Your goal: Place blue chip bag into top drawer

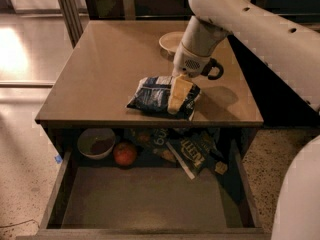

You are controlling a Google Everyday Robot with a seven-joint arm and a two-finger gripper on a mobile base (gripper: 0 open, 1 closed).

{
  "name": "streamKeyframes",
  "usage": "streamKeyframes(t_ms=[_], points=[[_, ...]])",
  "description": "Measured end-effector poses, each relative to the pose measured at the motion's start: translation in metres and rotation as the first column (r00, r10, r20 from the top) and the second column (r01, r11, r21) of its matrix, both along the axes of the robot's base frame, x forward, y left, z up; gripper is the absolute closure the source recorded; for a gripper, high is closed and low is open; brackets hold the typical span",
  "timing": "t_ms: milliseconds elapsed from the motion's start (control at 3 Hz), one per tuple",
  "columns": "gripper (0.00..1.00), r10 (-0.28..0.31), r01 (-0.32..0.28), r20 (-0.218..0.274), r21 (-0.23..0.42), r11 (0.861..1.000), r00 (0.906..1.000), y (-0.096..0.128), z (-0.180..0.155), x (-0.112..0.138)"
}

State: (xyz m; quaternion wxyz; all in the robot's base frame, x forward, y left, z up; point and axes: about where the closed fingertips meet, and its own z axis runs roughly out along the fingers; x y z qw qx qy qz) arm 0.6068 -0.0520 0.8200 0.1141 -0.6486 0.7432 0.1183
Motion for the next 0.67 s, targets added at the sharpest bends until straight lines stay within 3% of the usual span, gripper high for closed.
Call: streamKeyframes(t_ms=[333,667], points=[[0.50,0.000,0.000,0.000,0.000,1.000,1.0000,0.0000,0.0000,0.0000],[0.73,0.000,0.000,0.000,0.000,1.000,1.0000,0.0000,0.0000,0.0000]])
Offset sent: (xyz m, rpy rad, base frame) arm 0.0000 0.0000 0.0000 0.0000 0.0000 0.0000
